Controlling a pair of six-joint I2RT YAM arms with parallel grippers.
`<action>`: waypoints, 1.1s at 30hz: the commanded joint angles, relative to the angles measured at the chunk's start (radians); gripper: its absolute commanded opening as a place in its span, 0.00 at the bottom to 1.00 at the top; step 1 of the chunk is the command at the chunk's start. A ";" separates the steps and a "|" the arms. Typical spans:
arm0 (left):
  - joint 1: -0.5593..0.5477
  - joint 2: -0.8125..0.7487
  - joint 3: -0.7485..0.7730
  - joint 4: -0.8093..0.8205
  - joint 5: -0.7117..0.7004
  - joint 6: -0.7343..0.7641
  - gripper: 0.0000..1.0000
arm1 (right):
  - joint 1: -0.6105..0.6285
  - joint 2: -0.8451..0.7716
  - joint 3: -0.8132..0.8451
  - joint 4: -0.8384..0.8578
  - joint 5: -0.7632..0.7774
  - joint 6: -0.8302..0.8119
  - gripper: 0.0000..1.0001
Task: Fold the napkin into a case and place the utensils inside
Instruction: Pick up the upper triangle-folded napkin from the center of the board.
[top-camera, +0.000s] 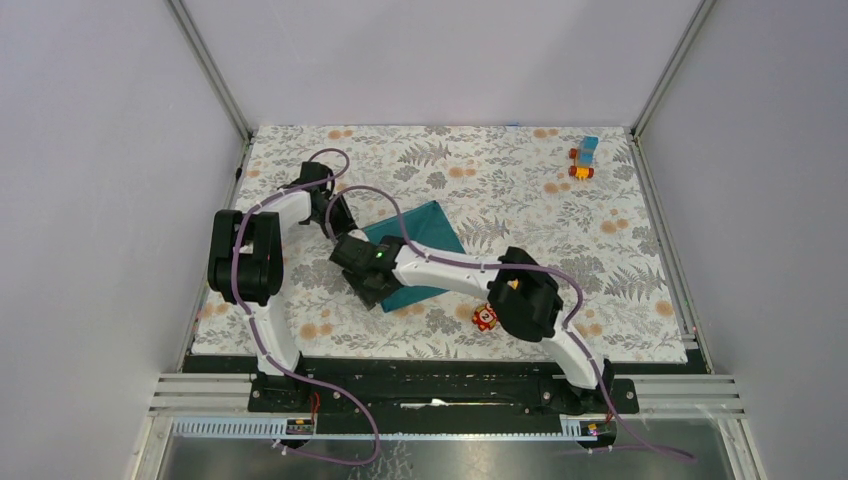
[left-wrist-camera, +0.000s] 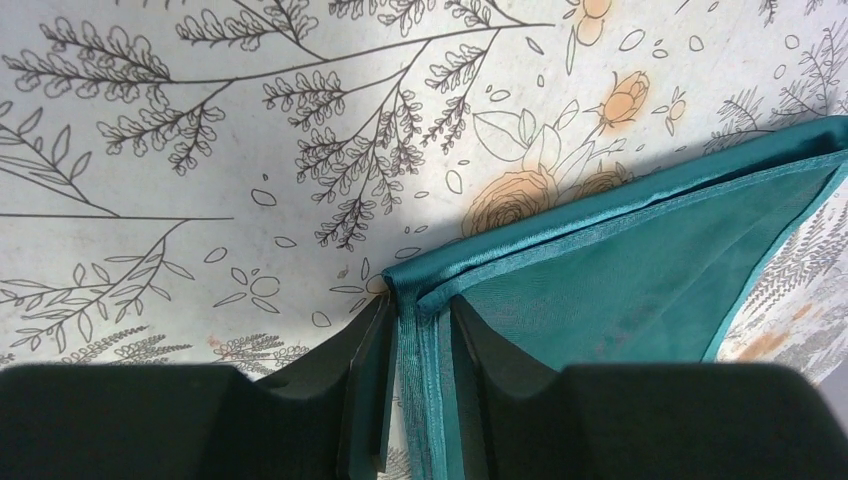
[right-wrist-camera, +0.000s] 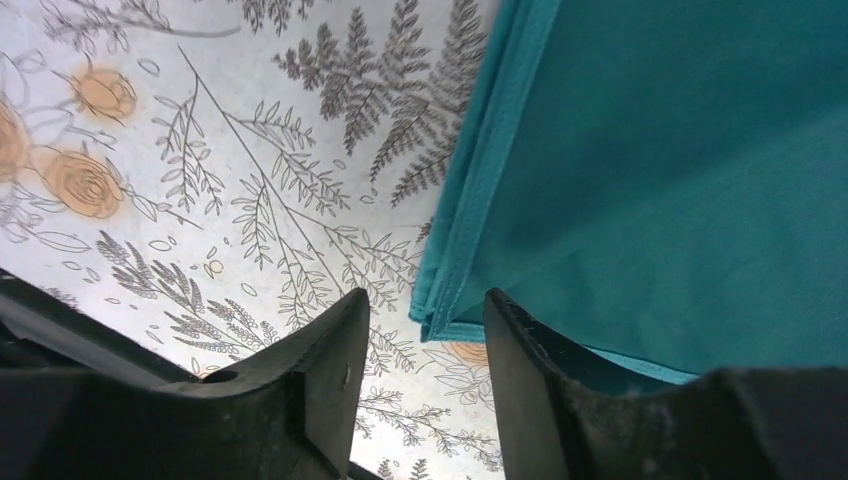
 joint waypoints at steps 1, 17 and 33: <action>0.014 0.058 0.005 0.021 -0.010 0.034 0.32 | 0.031 0.046 0.066 -0.110 0.115 0.012 0.51; 0.016 0.057 0.002 0.022 -0.004 0.033 0.32 | 0.057 0.109 0.181 -0.201 0.204 -0.001 0.48; 0.016 0.050 0.003 0.019 -0.021 0.039 0.31 | 0.066 0.184 0.213 -0.173 0.171 -0.026 0.41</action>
